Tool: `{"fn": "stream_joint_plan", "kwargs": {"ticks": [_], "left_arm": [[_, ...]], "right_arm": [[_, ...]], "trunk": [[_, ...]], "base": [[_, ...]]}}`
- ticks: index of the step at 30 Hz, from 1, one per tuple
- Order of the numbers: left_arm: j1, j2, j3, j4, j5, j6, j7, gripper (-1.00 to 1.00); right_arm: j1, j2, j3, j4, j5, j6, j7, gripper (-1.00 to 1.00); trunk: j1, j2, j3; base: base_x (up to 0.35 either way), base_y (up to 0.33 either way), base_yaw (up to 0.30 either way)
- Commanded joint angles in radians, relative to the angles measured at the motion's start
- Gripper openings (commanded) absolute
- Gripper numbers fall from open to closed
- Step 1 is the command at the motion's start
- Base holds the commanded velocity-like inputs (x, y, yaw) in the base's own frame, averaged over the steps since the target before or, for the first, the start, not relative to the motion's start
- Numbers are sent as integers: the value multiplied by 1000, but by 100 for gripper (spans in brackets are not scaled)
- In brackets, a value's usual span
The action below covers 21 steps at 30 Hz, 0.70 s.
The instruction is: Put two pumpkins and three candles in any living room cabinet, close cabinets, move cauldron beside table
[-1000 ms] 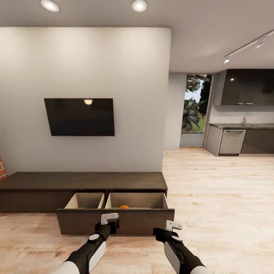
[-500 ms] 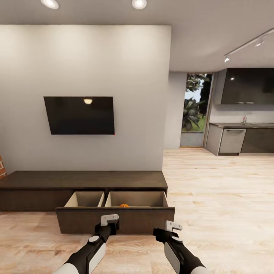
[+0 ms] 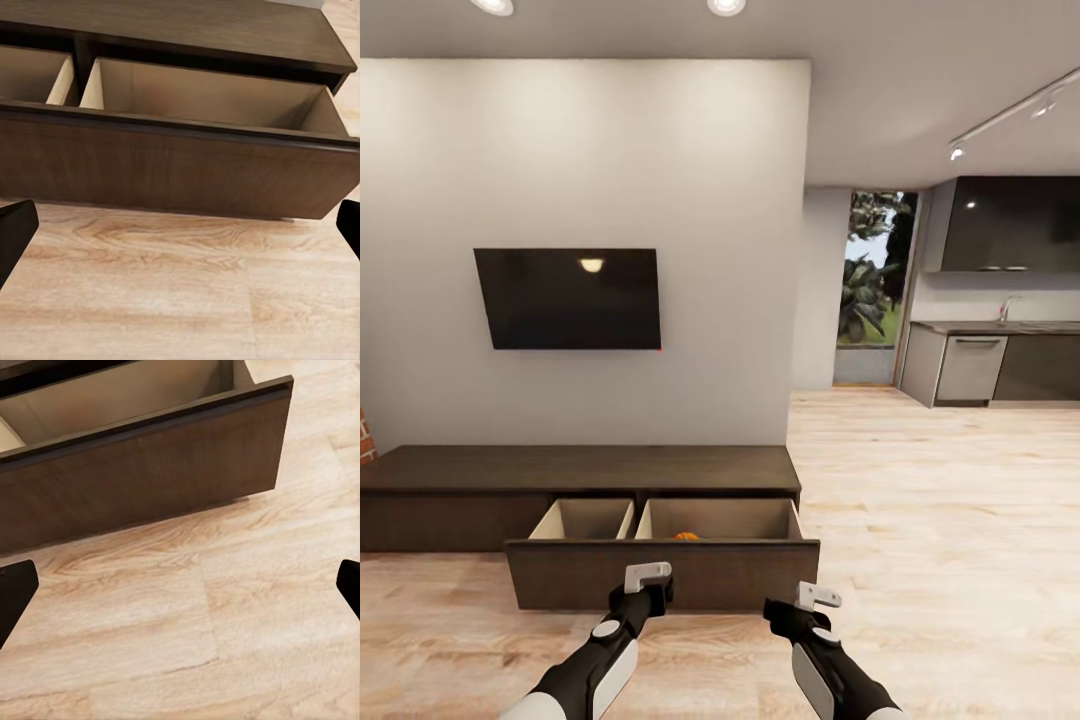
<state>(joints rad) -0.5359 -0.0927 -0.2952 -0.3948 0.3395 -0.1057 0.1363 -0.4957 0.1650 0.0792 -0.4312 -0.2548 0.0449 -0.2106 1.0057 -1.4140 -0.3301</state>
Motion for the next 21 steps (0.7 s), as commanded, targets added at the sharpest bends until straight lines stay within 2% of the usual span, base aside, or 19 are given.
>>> {"fn": "stream_joint_plan", "kwargs": {"ticks": [1,21], "left_arm": [[-1,1,-9,0,7,-4,7,100],[-1,1,-9,-2,6,-5,7,100]], "right_arm": [[0,-1,8,-2,-7,5,-9,100],[0,-2,8,-1,-7,4,-8,100]], "trunk": [[4,-8,-4],[81,-148,-67]], "base": [[0,0,0],[0,0,0]]}}
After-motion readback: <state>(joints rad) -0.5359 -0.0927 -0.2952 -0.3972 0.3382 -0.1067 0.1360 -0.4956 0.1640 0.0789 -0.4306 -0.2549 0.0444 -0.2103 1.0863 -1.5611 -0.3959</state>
